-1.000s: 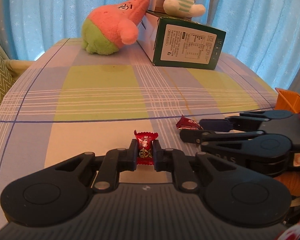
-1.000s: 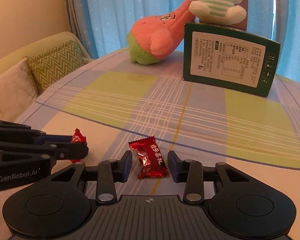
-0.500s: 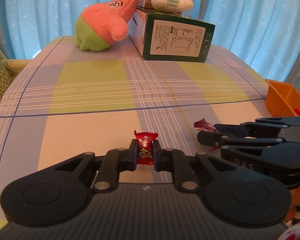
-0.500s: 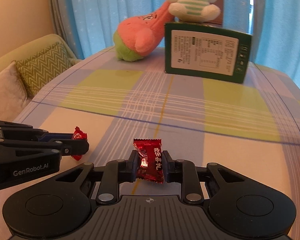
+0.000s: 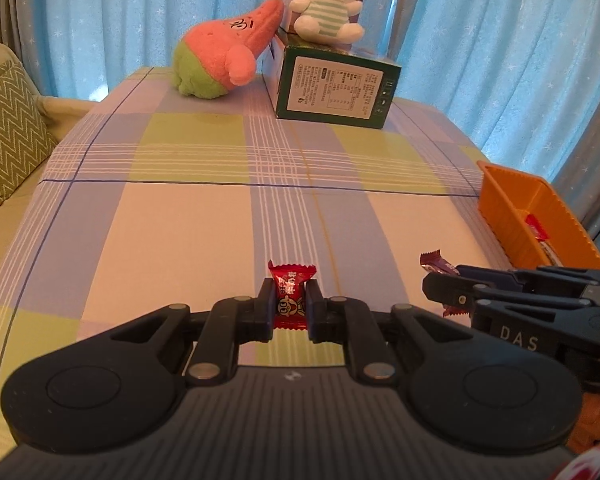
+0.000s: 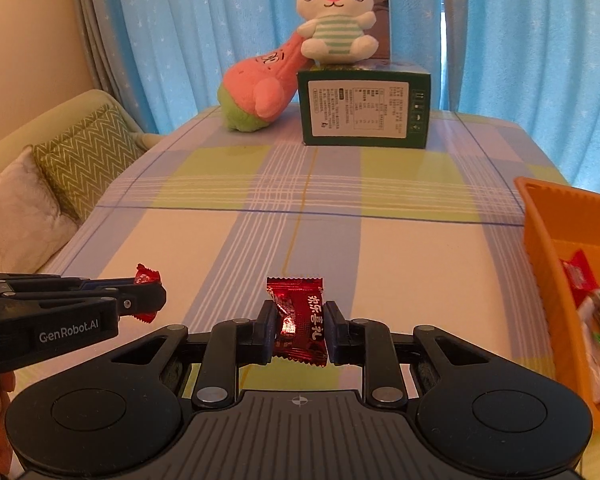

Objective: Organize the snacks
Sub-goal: 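Carry both held red candies over the orange tray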

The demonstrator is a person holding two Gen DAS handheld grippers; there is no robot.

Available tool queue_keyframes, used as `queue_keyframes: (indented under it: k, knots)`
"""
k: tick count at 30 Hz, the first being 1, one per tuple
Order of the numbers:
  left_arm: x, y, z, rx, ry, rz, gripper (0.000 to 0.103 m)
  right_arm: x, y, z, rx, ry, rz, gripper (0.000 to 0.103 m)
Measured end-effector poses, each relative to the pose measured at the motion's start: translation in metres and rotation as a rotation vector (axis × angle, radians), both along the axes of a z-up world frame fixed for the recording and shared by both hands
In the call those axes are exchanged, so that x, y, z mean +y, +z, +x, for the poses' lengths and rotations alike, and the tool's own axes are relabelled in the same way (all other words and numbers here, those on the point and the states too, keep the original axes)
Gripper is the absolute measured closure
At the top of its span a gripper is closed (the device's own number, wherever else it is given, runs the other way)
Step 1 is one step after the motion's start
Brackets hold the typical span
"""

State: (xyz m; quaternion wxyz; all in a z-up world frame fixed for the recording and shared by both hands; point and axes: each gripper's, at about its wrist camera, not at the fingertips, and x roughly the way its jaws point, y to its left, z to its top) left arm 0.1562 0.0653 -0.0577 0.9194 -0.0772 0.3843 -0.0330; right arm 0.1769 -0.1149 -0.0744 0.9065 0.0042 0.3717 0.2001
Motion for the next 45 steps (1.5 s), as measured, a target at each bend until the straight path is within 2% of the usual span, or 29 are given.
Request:
queue_keyframes:
  k: [11, 17, 21, 32, 45]
  knots:
    - [-0.029, 0.039, -0.066, -0.019, 0.011, -0.026, 0.09, -0.028, 0.038, -0.065, -0.027, -0.039, 0.028, 0.078]
    - [-0.04, 0.048, -0.09, -0.017, 0.01, -0.058, 0.09, -0.045, 0.05, -0.097, -0.037, -0.056, 0.026, 0.078]
    - [-0.048, 0.052, -0.102, -0.016, -0.004, -0.053, 0.09, -0.055, 0.055, -0.11, -0.039, -0.068, 0.031, 0.078]
    - [-0.061, 0.065, -0.117, -0.032, -0.026, -0.045, 0.09, -0.074, 0.063, -0.127, -0.05, -0.098, 0.046, 0.078]
    - [-0.071, 0.068, -0.115, -0.036, -0.052, -0.041, 0.09, -0.088, 0.062, -0.127, -0.048, -0.128, 0.046, 0.078]
